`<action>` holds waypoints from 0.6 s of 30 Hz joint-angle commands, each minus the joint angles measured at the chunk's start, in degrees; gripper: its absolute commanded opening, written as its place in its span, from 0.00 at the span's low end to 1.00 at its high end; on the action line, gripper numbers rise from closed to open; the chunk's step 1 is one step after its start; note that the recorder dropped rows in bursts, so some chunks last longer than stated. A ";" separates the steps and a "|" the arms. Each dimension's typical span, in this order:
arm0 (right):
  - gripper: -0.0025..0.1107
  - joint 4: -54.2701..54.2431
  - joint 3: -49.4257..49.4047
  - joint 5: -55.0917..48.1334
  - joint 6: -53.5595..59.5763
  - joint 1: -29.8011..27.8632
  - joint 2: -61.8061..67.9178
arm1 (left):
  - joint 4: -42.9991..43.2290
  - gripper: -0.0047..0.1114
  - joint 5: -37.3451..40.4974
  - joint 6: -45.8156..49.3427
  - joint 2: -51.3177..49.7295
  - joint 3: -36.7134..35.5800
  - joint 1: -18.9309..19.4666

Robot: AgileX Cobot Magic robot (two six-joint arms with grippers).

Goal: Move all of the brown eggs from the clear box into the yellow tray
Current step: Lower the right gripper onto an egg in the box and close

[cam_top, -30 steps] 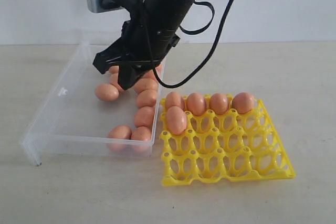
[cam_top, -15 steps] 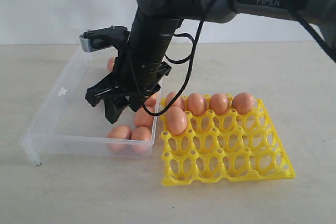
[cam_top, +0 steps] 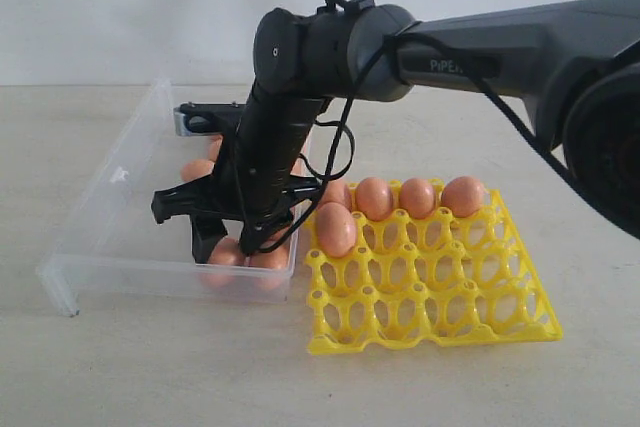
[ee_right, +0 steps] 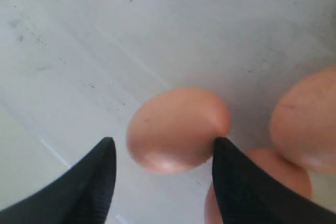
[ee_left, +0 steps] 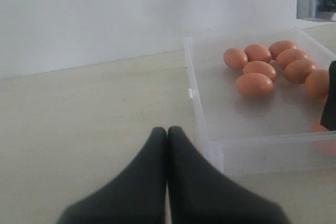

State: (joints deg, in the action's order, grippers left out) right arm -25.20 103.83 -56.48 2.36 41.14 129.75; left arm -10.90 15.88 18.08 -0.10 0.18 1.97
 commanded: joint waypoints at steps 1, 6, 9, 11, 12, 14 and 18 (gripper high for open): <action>0.50 -3.19 0.27 2.41 -1.51 0.04 2.25 | -0.41 0.00 -0.96 -0.52 0.10 -0.18 -0.51; 0.50 -3.94 0.27 4.90 -3.43 0.04 3.52 | -0.41 0.00 -0.96 -0.52 0.10 -0.18 -0.51; 0.50 -4.07 0.27 5.75 -3.43 0.04 4.25 | -0.41 0.00 -0.96 -0.52 0.10 -0.18 -0.51; 0.50 -4.07 0.27 6.83 -2.98 0.04 4.79 | -0.41 0.00 -0.96 -0.52 0.10 -0.18 -0.51; 0.50 -3.71 0.27 7.50 -2.85 0.04 5.20 | -0.41 0.00 -0.96 -0.52 0.10 -0.18 -0.51; 0.50 -3.61 0.27 8.97 -2.85 0.04 5.81 | -0.41 0.00 -0.96 -0.52 0.10 -0.18 -0.51; 0.49 -3.64 0.27 10.68 -1.83 0.04 6.86 | -0.41 0.00 -0.96 -0.52 0.10 -0.18 -0.51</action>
State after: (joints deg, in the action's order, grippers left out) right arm -28.58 104.50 -46.95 -0.60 41.14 134.37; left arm -10.90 15.88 18.08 -0.10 0.18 1.97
